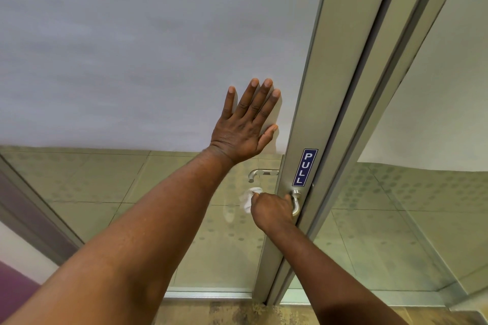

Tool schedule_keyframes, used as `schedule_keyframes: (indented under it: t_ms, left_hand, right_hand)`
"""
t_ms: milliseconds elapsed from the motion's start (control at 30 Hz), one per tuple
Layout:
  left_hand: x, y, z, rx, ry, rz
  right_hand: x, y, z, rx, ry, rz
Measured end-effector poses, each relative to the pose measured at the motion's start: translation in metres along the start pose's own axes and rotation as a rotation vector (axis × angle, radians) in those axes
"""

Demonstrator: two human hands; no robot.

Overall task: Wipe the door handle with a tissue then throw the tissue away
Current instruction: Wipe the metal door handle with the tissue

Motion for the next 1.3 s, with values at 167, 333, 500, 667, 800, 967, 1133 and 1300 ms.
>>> schedule_keyframes:
  t_ms: [167,333,500,667,800,967,1133,1300]
  left_hand:
    - [0.0,0.0,0.001,0.007,-0.008,0.0]
    - [-0.003,0.0,0.001,0.004,-0.02,-0.002]
    - [-0.002,0.001,0.0,0.006,-0.015,0.006]
    - [0.0,0.0,0.001,0.006,-0.022,0.002]
    - [0.001,0.0,0.0,0.003,-0.027,0.006]
    - [0.001,0.0,0.0,0.006,-0.024,0.019]
    - [0.002,0.0,0.0,0.002,-0.017,0.014]
    - [0.002,0.0,0.0,0.003,-0.014,0.001]
  right_hand:
    - [-0.008,-0.007,0.025,0.092,0.099,0.024]
    - [-0.02,-0.029,0.073,0.392,0.544,0.216]
    - [-0.023,-0.05,0.119,0.566,0.886,0.375]
    - [-0.016,-0.064,0.148,0.638,1.057,0.4]
    - [0.007,-0.069,0.169,0.682,1.082,0.248]
    - [0.025,-0.074,0.178,0.798,0.945,0.214]
    - [0.022,-0.069,0.15,0.758,0.882,0.421]
    - [0.023,-0.062,0.115,0.688,1.053,0.506]
Point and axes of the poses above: each hand's wrist, its own y-axis towards the middle knuckle, its own x-axis out of the palm, z = x × y, the point moved 6 cm from there along y, towards the middle knuckle, and after that the axes turned 1 degree about z, right-handed, at the moved point
